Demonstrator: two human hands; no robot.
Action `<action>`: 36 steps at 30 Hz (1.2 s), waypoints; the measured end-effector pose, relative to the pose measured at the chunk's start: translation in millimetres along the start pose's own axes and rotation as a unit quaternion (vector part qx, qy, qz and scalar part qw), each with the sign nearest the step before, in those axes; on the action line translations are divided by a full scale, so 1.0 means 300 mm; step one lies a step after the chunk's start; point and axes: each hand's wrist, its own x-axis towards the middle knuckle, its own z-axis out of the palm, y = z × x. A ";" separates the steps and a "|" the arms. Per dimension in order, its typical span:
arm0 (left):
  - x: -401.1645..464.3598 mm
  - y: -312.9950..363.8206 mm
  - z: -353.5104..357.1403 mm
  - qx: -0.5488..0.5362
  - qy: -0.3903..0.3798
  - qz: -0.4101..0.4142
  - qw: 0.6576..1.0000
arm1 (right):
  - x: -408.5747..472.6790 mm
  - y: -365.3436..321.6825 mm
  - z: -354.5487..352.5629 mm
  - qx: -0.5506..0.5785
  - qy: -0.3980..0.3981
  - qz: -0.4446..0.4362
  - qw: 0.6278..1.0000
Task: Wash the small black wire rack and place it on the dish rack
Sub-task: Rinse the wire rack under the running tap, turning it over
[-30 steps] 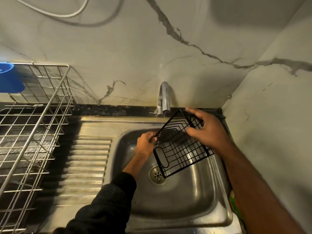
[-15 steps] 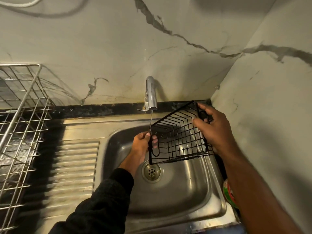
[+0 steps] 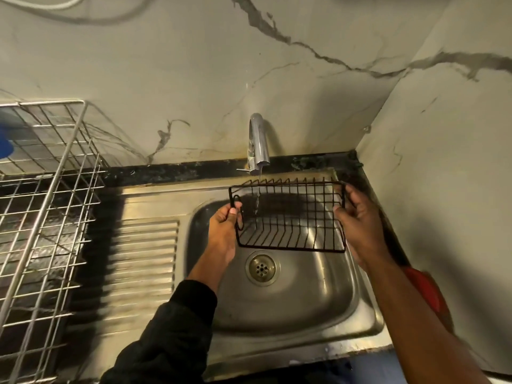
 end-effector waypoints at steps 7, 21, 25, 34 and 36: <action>-0.067 0.053 -0.143 -0.045 0.005 0.074 0.996 | 0.010 -0.009 0.110 -0.016 -0.009 -0.008 1.000; -0.185 0.227 -0.286 -0.003 0.045 0.069 0.997 | 0.086 0.022 0.335 0.059 0.013 0.034 0.998; -0.181 0.225 -0.289 -0.001 0.051 0.070 0.996 | 0.090 0.005 0.346 0.078 -0.014 0.022 0.997; -0.182 0.251 -0.329 0.005 0.031 0.183 0.983 | 0.087 -0.028 0.373 0.032 -0.124 -0.003 0.992; -0.199 0.252 -0.332 0.042 0.016 0.200 0.979 | 0.084 -0.021 0.354 -0.005 -0.183 -0.001 0.983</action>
